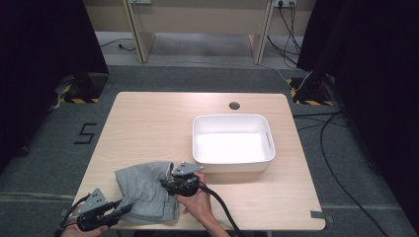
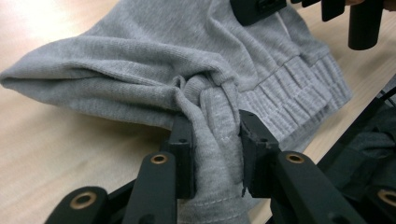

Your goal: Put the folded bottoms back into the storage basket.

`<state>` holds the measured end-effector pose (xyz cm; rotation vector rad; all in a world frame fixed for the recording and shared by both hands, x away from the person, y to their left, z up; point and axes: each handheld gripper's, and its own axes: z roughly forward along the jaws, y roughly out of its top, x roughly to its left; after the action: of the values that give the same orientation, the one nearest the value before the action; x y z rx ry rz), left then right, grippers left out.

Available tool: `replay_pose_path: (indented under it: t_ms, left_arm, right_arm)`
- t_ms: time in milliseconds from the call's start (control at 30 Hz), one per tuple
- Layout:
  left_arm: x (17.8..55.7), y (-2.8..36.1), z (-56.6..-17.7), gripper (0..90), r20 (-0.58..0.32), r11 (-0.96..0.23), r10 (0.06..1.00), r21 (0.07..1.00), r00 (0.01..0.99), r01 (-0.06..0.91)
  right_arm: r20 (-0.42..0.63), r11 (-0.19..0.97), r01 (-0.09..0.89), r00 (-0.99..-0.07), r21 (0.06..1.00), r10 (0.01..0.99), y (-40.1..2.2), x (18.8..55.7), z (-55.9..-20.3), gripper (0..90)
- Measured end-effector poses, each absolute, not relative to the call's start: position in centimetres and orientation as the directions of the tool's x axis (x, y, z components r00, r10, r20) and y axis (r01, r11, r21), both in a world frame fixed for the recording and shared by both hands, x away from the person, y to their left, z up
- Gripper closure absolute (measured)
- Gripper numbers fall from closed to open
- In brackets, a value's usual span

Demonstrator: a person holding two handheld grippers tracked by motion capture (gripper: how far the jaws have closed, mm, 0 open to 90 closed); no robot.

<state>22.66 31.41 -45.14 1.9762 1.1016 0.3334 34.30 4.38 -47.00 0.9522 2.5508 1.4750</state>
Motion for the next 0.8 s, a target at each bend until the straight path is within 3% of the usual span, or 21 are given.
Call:
replay_pose_path:
  t_ms: [333,800]
  left_arm:
    - [23.0,30.4,-41.2,69.2,-0.086,-0.296,0.77,0.83,0.633,0.472]
    - [27.4,26.3,-35.4,69.0,-0.021,-0.334,0.692,0.877,0.722,0.346]
  right_arm:
    - [0.227,0.319,0.427,-0.83,0.846,0.509,2.8,34.5,-42.5,69.5]
    - [0.168,0.306,0.382,-0.821,0.872,0.546,-2.1,37.0,-34.5,69.6]
